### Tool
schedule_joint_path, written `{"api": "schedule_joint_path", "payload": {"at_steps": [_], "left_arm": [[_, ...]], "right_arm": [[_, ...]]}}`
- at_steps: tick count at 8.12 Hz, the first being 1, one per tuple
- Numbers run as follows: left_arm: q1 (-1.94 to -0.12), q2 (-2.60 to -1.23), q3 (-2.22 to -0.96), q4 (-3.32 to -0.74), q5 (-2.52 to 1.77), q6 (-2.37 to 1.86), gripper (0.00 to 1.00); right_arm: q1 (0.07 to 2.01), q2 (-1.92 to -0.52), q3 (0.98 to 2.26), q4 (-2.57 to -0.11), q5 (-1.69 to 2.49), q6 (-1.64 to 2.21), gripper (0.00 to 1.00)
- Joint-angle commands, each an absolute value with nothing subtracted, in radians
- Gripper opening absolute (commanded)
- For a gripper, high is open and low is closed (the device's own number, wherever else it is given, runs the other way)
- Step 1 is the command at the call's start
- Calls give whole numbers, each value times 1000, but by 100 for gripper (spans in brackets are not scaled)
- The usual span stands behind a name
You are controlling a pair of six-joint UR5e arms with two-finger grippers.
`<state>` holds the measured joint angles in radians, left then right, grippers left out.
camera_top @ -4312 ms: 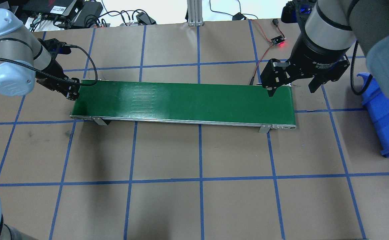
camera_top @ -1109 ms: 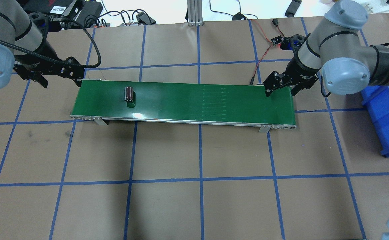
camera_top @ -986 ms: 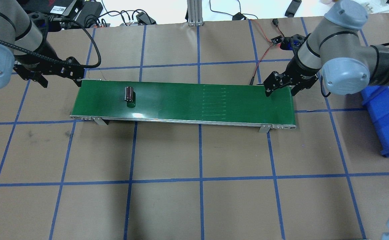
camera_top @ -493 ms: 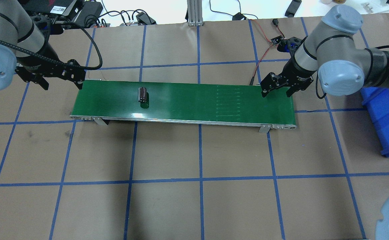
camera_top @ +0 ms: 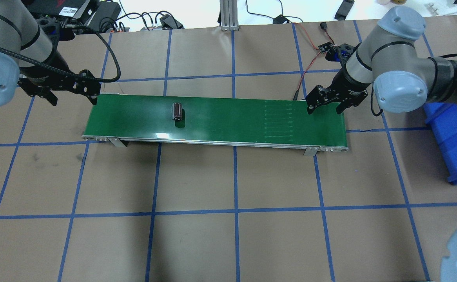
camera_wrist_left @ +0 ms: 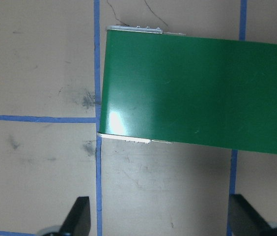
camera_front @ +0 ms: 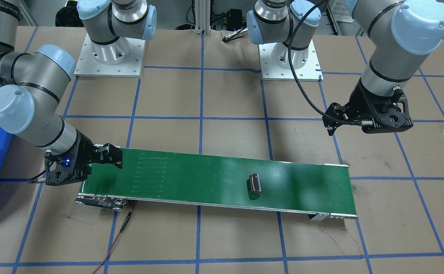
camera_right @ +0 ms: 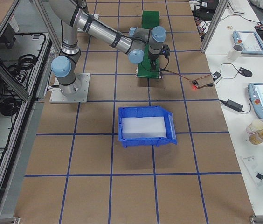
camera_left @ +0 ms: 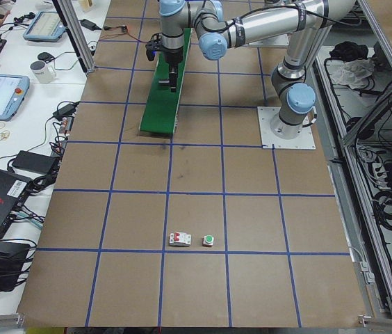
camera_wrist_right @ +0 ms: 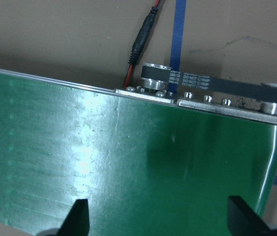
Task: Move capacitor from left to right
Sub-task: 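Hold the right gripper above the belt while the capacitor rides toward it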
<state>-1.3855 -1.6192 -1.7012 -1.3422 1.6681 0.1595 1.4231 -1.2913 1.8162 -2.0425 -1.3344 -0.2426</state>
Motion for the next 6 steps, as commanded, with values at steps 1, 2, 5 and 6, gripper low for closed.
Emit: {"api": "schedule_joint_path", "payload": {"at_steps": [1,2,5,6], "left_arm": [[-1387,-1618,-1700,-1342,1667,160,100],[-1387,-1618,-1700,-1342,1667,160,100],[-1388,-1611,-1704,-1342,1667,160,100],[-1388,-1611,-1704,-1342,1667,160,100]], "right_arm": [[1424,-1292,1816,-2042,-1335,-238,97],[1424,-1292,1818,-2042,-1335,-233,97],[1425,-1292,1819,-2043,-1332,-230,95],[1427,-1292,1818,-2045,-1324,-212,95]]}}
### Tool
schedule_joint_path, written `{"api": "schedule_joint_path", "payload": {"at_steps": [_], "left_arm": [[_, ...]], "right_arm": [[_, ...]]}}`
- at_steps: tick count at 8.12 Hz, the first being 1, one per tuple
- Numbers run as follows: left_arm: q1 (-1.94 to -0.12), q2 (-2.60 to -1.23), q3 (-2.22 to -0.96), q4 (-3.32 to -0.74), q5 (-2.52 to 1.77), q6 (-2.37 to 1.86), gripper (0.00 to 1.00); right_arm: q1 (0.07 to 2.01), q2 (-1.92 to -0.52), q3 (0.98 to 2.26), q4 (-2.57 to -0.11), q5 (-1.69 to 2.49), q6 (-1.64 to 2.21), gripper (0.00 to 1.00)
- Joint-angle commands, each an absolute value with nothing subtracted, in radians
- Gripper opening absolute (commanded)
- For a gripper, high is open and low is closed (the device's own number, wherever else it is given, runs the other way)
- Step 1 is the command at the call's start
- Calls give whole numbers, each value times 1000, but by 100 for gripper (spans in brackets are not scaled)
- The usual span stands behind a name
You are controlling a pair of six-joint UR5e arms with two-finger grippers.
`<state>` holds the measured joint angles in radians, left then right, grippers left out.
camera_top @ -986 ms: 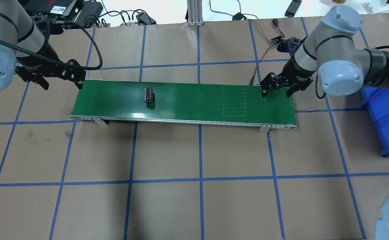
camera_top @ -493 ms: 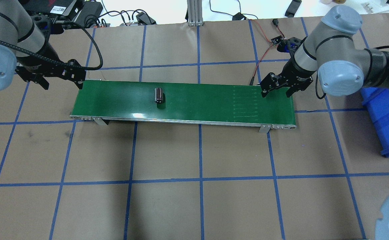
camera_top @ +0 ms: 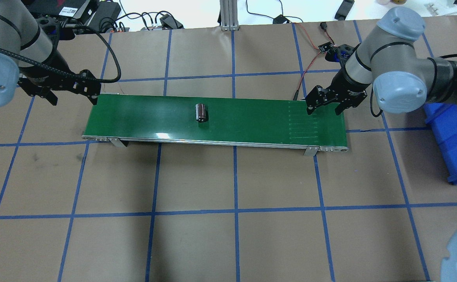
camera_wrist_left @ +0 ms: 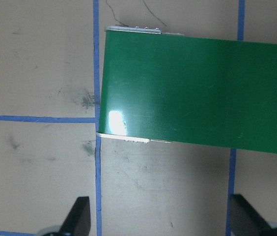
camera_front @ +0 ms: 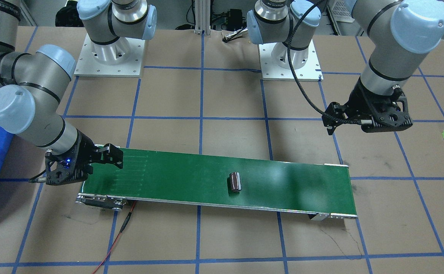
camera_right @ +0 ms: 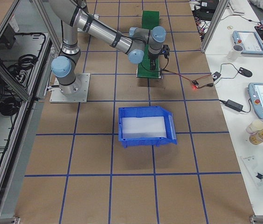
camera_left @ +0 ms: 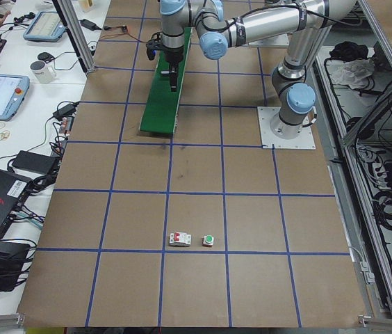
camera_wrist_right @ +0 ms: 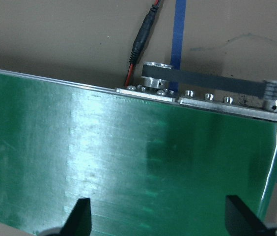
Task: Move capacitor from left to right
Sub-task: 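Hold the right gripper above the belt while the capacitor rides toward it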
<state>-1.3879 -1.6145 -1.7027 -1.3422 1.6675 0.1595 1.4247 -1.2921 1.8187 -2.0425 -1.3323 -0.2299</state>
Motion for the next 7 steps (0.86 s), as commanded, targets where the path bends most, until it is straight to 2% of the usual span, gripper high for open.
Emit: {"api": "schedule_joint_path", "payload": {"at_steps": [1,7], "left_arm": [[-1388,-1611,-1704,-1342,1667,160,100],[-1388,-1611,-1703,-1342,1663,160,100]], "right_arm": [[1427,-1292,1818,-2046,-1301,-184,95],[1430,-1284,1827,-2057,-1296,-179,95]]}}
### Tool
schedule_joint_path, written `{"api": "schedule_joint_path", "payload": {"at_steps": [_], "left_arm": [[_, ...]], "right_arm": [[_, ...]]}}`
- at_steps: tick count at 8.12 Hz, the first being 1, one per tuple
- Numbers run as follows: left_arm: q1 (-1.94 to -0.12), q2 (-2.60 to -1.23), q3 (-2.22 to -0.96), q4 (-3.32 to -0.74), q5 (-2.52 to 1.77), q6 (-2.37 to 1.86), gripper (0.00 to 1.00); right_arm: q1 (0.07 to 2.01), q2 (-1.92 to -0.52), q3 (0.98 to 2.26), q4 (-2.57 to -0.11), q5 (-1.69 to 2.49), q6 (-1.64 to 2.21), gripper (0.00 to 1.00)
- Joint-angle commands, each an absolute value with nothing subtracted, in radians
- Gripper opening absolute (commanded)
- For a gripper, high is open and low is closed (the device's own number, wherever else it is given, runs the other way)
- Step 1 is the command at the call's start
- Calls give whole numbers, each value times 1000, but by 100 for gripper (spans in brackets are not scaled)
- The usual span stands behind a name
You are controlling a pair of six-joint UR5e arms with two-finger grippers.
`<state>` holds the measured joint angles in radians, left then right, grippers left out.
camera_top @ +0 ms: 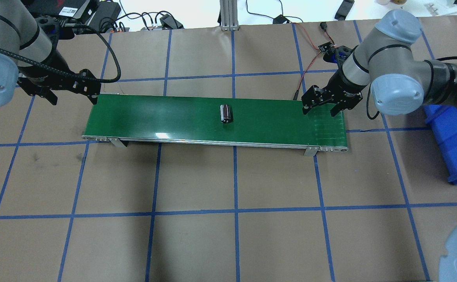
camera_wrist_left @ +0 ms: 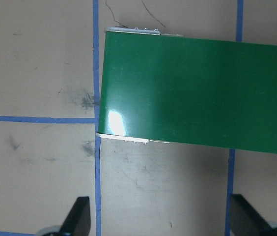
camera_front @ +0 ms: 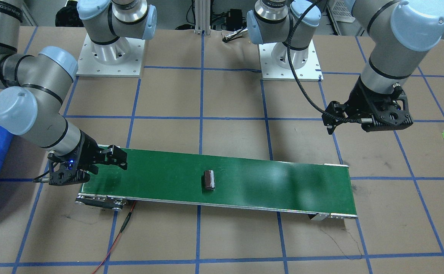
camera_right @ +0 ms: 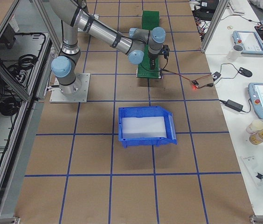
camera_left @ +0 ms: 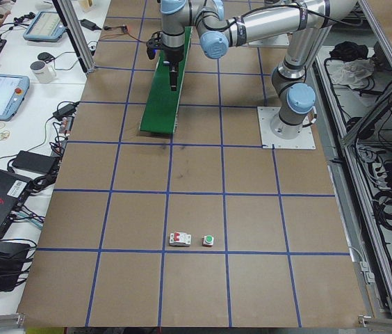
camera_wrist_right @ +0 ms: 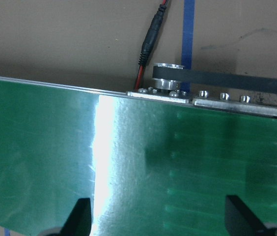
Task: Move capacitor from left to right
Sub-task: 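Hold the right gripper above the belt while the capacitor rides toward it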
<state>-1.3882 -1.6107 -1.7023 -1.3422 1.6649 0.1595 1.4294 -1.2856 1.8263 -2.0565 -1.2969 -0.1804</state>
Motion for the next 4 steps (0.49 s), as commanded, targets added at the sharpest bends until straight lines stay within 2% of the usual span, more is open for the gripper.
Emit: {"api": "schedule_joint_path", "payload": {"at_steps": [1,4], "left_arm": [[-1388,-1611,-1704,-1342,1664,160,100],[-1388,-1611,-1704,-1342,1660,160,100]], "right_arm": [[1428,-1285,1827,-2057,-1298,-179,93],[1430,-1285,1828,-2057,-1298,-179,93]]}}
